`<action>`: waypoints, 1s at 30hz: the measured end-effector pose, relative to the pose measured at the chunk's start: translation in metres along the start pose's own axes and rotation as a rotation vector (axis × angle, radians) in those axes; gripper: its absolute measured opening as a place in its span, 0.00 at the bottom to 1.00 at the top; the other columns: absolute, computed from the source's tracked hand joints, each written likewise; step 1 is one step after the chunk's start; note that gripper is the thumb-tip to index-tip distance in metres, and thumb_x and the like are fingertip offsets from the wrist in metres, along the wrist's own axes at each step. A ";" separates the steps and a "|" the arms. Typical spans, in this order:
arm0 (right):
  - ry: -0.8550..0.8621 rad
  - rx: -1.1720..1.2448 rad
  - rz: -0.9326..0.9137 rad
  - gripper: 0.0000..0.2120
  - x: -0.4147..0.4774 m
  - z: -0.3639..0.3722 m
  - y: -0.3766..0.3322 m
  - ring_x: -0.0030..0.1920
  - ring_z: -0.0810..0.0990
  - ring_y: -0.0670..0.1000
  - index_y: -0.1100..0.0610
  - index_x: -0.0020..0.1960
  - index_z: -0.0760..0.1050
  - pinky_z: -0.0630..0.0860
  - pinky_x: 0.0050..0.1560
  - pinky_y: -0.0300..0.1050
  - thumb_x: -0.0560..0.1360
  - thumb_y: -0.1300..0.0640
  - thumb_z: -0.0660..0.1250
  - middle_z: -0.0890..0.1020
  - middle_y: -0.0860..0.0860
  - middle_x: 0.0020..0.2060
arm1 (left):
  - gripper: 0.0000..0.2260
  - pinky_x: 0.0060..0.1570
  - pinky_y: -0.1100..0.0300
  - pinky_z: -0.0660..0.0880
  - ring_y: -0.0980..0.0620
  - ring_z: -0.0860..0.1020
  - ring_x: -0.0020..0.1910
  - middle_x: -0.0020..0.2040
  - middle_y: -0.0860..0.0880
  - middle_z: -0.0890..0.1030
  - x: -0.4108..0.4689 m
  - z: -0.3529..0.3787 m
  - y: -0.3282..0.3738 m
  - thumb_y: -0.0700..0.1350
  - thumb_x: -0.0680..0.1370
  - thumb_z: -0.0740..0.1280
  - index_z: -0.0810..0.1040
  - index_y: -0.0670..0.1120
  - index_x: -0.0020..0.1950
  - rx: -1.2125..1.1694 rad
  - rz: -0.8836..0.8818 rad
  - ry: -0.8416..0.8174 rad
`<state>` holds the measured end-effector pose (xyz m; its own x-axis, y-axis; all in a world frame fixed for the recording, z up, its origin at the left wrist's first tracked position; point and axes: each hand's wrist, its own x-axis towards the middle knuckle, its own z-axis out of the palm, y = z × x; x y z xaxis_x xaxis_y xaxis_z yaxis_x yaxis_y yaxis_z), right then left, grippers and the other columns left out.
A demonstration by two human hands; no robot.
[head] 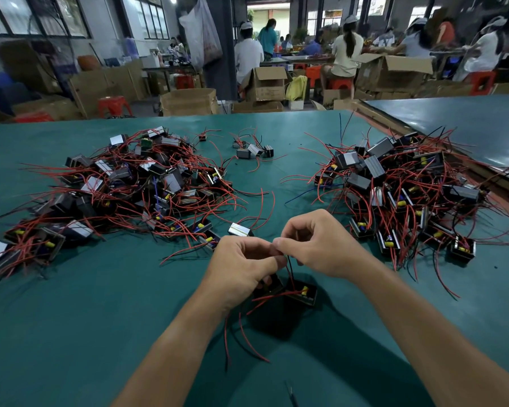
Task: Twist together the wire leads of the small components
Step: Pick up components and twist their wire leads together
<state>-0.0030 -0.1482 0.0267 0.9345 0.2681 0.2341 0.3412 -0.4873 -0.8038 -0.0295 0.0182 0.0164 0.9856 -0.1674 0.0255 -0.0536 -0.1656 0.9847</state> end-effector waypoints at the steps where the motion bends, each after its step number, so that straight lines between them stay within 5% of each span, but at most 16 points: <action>1: 0.004 0.016 0.014 0.13 0.000 0.000 0.000 0.25 0.69 0.47 0.60 0.31 0.78 0.66 0.30 0.45 0.72 0.57 0.73 0.74 0.51 0.23 | 0.07 0.24 0.66 0.68 0.55 0.71 0.23 0.26 0.49 0.77 0.000 0.000 0.000 0.36 0.71 0.75 0.84 0.46 0.35 0.007 0.005 -0.004; 8: -0.022 0.175 0.024 0.10 -0.001 -0.004 -0.003 0.27 0.74 0.52 0.64 0.36 0.78 0.72 0.31 0.46 0.73 0.60 0.74 0.78 0.58 0.27 | 0.08 0.25 0.65 0.68 0.54 0.72 0.23 0.27 0.46 0.75 -0.001 -0.002 0.002 0.35 0.73 0.72 0.83 0.45 0.36 0.003 -0.013 -0.020; 19: -0.145 0.052 -0.061 0.07 -0.003 -0.017 -0.001 0.26 0.72 0.38 0.50 0.42 0.84 0.67 0.31 0.29 0.72 0.62 0.74 0.79 0.38 0.25 | 0.07 0.24 0.66 0.66 0.55 0.71 0.22 0.26 0.49 0.77 -0.003 -0.002 0.007 0.35 0.74 0.71 0.81 0.41 0.35 -0.058 -0.077 -0.024; 25: -0.151 -0.087 -0.064 0.07 -0.004 -0.013 -0.002 0.28 0.71 0.42 0.53 0.36 0.83 0.69 0.31 0.43 0.73 0.57 0.72 0.78 0.48 0.26 | 0.09 0.24 0.67 0.66 0.57 0.69 0.21 0.24 0.51 0.77 0.000 -0.002 0.003 0.33 0.72 0.73 0.82 0.44 0.33 0.029 0.011 0.065; 30: -0.194 -0.024 0.100 0.11 -0.002 -0.012 -0.010 0.24 0.69 0.44 0.55 0.32 0.80 0.69 0.28 0.40 0.73 0.62 0.70 0.73 0.46 0.22 | 0.08 0.24 0.68 0.64 0.59 0.69 0.22 0.24 0.54 0.76 -0.002 0.002 -0.001 0.37 0.71 0.73 0.81 0.47 0.33 0.278 0.225 0.103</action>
<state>-0.0071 -0.1538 0.0404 0.9274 0.3716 0.0427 0.2527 -0.5381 -0.8041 -0.0314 0.0168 0.0151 0.9545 -0.1334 0.2667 -0.2981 -0.3962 0.8685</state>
